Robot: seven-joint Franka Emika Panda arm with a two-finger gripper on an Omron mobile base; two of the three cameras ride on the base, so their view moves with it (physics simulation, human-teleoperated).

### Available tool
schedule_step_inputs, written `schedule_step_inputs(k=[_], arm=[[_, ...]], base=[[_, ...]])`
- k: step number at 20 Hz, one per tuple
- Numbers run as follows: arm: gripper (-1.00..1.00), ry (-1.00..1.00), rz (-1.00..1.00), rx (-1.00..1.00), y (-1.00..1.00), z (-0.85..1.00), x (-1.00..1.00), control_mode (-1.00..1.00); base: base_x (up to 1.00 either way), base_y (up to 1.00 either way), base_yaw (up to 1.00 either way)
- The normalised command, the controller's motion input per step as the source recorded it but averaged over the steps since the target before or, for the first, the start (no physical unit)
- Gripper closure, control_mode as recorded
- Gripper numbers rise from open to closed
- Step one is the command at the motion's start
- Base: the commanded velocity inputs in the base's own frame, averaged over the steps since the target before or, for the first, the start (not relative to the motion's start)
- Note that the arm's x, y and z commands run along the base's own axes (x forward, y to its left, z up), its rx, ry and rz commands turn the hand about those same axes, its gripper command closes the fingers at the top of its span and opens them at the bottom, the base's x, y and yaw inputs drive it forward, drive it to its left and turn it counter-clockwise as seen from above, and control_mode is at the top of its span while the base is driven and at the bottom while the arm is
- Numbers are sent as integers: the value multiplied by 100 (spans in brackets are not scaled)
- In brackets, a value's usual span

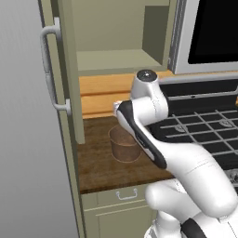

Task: Open the cabinet, pick up the bread from the cabinet and place it in the basket. Then move the basket to the dining counter.

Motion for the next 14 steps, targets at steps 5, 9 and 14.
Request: schedule_step_inputs(k=[5, 9, 14], arm=[[100, 1, 7, -1, 1, -87, 43, -100], [100, 0, 3, 0, 0, -21, 76, -100], [100, 2, 3, 0, 0, -48, 72, -100]], base=[[0, 0, 0], [0, 0, 0], [0, 0, 0]])
